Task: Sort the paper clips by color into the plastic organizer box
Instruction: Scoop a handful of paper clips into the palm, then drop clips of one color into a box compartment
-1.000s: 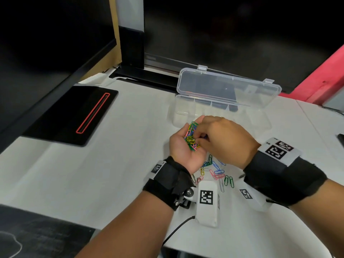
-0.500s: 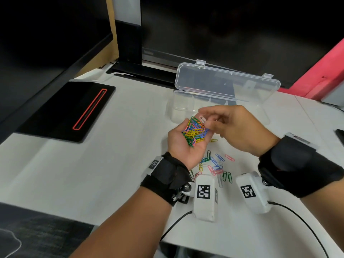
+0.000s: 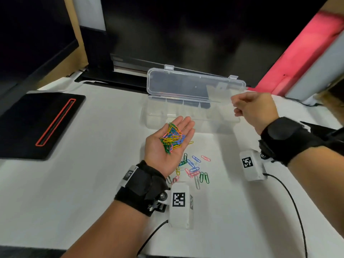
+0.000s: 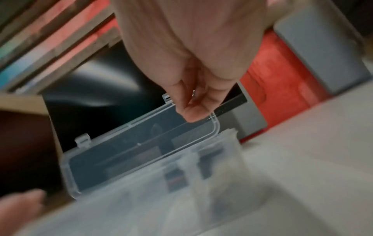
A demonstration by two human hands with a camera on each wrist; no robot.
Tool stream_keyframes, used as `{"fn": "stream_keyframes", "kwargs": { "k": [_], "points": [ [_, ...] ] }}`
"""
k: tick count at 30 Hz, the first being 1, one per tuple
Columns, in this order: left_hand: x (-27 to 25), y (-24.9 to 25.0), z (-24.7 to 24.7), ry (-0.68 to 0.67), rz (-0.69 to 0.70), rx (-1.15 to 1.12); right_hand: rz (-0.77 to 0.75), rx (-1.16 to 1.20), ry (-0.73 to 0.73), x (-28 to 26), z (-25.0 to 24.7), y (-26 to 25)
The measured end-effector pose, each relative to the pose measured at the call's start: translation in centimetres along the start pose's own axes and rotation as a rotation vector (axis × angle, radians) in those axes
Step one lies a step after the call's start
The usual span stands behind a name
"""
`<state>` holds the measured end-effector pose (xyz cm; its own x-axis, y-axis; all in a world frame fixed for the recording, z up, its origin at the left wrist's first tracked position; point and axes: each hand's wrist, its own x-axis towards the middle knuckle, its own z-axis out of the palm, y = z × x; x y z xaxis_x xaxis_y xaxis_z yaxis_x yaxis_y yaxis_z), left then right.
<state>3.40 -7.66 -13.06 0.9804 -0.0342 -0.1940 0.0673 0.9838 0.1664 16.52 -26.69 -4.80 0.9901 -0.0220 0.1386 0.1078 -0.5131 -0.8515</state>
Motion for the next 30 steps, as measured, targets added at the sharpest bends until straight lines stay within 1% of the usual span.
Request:
{"fn": "stream_keyframes", "kwargs": {
  "k": [2,3,6,7,8,11,12,13,15,16,17,22,27,28,30],
  "points": [
    [0.0,0.0,0.0,0.002,0.010,-0.006,-0.045,-0.185,0.041,1.0,-0.3,0.1],
    [0.0,0.0,0.0,0.005,0.012,-0.008,-0.049,-0.266,0.031,1.2,-0.3,0.2],
    [-0.1,0.1,0.0,0.007,0.012,-0.012,-0.049,-0.622,-0.114,1.7,-0.2,0.3],
    [-0.2,0.1,0.0,0.009,0.015,-0.017,-0.080,-0.719,-0.134,1.4,0.1,-0.1],
    [-0.2,0.1,0.0,0.015,0.020,-0.024,-0.148,-0.739,-0.131,0.9,0.4,-0.5],
    [-0.1,0.1,0.1,0.028,0.028,-0.042,-0.440,-0.561,-0.142,-2.5,2.0,-2.8],
    [0.0,0.0,0.1,0.032,0.028,-0.047,-0.508,-0.504,-0.188,-4.0,2.6,-3.6],
    [-0.1,0.0,0.2,0.034,0.030,-0.053,-0.566,-0.475,-0.264,-5.5,3.2,-4.3],
    [-0.3,-0.1,0.6,0.039,0.048,-0.058,-0.656,-0.509,-0.440,-7.8,4.4,-5.3],
    [-0.4,-0.1,0.7,0.042,0.057,-0.060,-0.686,-0.553,-0.501,-8.5,4.9,-5.4],
    [-0.4,-0.1,0.8,0.047,0.061,-0.068,-0.701,-0.599,-0.533,-8.9,5.4,-5.5],
    [-0.5,-0.1,0.7,0.113,0.079,-0.004,-0.649,-0.783,-0.554,-9.6,7.1,-5.1],
    [-0.5,-0.1,0.7,0.149,0.055,-0.044,-0.610,-0.621,-0.554,-10.5,7.6,-4.9],
    [-0.5,-0.1,0.7,0.145,0.054,-0.045,-0.622,-0.615,-0.556,-10.5,7.7,-4.8],
    [-0.6,0.0,0.8,0.148,0.067,-0.034,-0.654,-0.675,-0.566,-10.6,7.8,-4.9]
  ]
}}
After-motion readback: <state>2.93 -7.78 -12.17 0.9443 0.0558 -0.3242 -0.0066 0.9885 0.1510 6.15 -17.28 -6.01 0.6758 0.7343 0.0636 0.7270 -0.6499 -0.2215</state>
